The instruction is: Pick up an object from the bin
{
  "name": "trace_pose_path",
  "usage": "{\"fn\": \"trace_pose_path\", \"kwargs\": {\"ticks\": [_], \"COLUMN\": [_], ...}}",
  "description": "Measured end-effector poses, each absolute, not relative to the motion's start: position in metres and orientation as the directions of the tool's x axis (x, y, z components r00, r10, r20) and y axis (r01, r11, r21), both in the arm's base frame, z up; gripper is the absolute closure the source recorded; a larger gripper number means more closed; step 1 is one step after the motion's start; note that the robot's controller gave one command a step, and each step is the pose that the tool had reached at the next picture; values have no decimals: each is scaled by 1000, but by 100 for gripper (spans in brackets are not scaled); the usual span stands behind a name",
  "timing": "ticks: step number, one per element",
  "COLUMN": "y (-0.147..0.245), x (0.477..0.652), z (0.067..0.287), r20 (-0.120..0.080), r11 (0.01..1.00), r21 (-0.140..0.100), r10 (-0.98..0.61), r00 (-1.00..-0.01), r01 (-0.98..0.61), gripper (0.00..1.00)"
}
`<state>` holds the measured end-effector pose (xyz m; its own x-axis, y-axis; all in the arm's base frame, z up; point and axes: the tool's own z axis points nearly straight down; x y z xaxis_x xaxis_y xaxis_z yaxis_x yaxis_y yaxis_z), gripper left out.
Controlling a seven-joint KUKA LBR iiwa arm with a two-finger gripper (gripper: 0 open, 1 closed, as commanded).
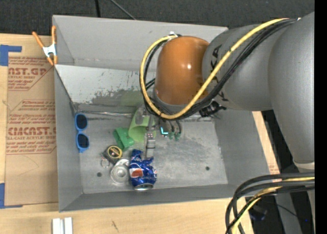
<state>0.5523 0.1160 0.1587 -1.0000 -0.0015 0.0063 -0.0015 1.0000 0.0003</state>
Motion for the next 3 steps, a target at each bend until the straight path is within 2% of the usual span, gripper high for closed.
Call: {"fn": "trace_pose_path", "kwargs": {"ticks": [1, 2, 3], "y": [144, 143, 148], "x": [576, 581, 577], "z": [69, 78, 98], "r20": [5, -11, -4], "r11": [1000, 1000, 1000], "r21": [1, 3, 1], "r10": [0, 3, -12], "r00": [-1000, -1000, -1000], "r01": [0, 3, -12], "gripper": [0, 100, 100]}}
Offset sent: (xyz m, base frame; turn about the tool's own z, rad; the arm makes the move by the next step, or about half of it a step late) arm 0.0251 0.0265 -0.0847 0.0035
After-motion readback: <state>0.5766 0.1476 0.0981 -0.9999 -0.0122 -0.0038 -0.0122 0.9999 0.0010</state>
